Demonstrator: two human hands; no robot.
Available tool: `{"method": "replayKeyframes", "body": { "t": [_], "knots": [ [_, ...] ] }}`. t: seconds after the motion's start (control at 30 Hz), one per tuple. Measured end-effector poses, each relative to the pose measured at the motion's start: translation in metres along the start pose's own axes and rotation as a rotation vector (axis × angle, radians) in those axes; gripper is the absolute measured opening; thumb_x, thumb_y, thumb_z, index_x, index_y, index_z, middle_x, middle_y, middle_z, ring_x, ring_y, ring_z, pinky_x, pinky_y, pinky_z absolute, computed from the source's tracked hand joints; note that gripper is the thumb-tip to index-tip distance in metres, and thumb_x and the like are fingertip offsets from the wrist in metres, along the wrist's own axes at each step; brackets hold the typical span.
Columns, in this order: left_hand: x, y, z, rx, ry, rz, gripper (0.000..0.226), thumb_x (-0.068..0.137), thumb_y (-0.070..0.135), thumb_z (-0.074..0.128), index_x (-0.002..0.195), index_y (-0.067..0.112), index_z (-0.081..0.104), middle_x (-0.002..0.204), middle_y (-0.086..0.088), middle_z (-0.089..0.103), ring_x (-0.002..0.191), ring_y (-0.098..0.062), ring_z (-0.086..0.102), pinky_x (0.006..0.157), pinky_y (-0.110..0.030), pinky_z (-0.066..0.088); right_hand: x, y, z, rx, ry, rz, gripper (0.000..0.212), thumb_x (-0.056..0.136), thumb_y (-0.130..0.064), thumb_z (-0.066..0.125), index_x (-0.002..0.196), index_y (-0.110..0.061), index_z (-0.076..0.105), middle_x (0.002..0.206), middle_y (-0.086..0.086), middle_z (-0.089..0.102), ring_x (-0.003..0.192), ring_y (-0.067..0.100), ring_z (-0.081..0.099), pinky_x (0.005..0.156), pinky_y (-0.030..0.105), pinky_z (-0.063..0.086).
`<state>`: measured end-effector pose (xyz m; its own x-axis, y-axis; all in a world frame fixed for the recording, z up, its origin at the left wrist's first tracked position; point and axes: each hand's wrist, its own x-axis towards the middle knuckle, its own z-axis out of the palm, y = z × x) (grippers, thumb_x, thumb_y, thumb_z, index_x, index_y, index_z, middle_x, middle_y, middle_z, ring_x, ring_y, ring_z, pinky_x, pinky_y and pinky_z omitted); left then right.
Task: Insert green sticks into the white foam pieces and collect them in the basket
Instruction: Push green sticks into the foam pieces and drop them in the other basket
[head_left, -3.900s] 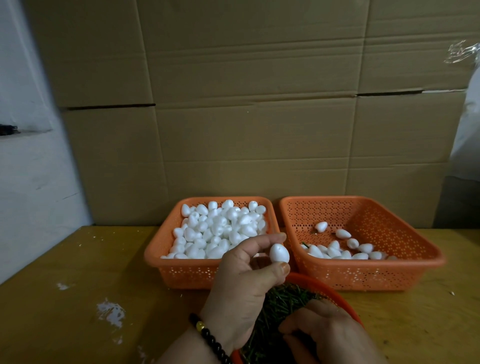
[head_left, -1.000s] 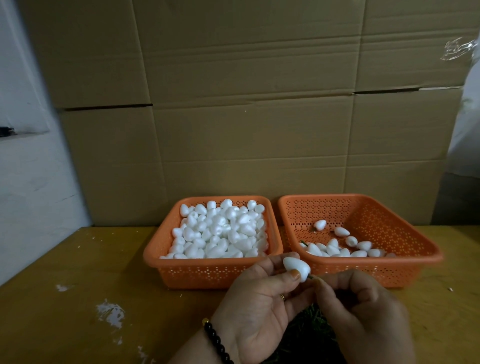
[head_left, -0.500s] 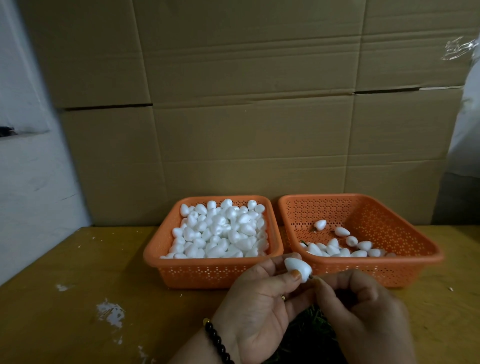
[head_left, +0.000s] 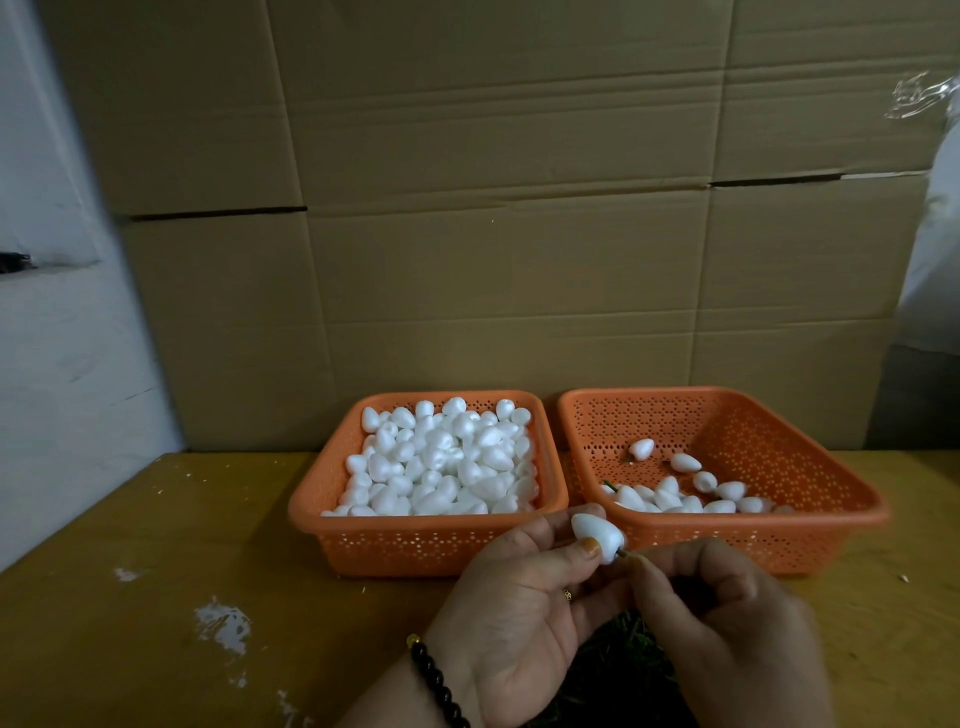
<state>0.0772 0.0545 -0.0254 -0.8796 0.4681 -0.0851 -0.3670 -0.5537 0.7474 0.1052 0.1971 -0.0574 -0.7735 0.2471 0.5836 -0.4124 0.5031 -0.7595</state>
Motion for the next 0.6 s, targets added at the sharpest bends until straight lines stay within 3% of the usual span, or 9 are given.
{"method": "replayKeyframes", "body": {
  "t": [0.1,0.2,0.27,0.37,0.6],
  "knots": [
    [0.0001,-0.0004,-0.0005,0.005,0.002,0.002,0.041,0.069,-0.007,0.061,0.109,-0.003,0.065,0.100,-0.022,0.071,0.085,-0.025,0.072,0.066,-0.034,0.058,0.0013,0.0001,-0.0001,-0.005,0.001,0.008,0.023,0.068,-0.013,0.080,0.063,-0.032,0.068,0.067,-0.013,0.069,0.061,0.001,0.064,0.052,0.010,0.047],
    [0.0014,-0.0006,-0.0015,0.003,0.015,0.001,0.041,0.068,-0.006,0.062,0.109,-0.002,0.066,0.100,-0.022,0.070,0.091,-0.028,0.070,0.068,-0.036,0.059,0.0020,-0.0011,0.0006,0.027,-0.002,0.022,0.023,0.066,-0.012,0.081,0.066,-0.031,0.069,0.068,-0.010,0.070,0.060,0.001,0.065,0.053,0.013,0.049],
    [0.0018,0.0007,-0.0019,0.004,0.022,0.003,0.040,0.069,-0.005,0.062,0.109,-0.001,0.066,0.099,-0.021,0.070,0.096,-0.030,0.065,0.071,-0.037,0.059,0.0015,0.0001,0.0019,0.060,0.008,0.045,0.023,0.064,-0.011,0.083,0.069,-0.029,0.070,0.069,-0.006,0.071,0.061,0.003,0.066,0.057,0.021,0.053],
    [0.0003,0.0038,-0.0024,0.009,0.007,0.017,0.037,0.071,-0.002,0.060,0.107,0.001,0.067,0.096,-0.018,0.070,0.084,-0.025,0.068,0.069,-0.034,0.059,0.0002,0.0012,0.0038,0.125,0.006,0.098,0.030,0.062,-0.007,0.082,0.074,-0.031,0.068,0.072,0.002,0.070,0.065,0.012,0.069,0.060,0.033,0.057],
    [-0.0011,0.0085,-0.0032,-0.015,-0.023,0.048,0.044,0.072,-0.001,0.058,0.116,0.002,0.065,0.096,-0.019,0.069,0.078,-0.025,0.067,0.067,-0.034,0.059,-0.0007,0.0015,0.0057,0.142,-0.001,0.090,0.043,0.060,-0.003,0.083,0.077,-0.037,0.063,0.074,-0.001,0.068,0.062,0.011,0.068,0.058,0.028,0.057]
  ]
}}
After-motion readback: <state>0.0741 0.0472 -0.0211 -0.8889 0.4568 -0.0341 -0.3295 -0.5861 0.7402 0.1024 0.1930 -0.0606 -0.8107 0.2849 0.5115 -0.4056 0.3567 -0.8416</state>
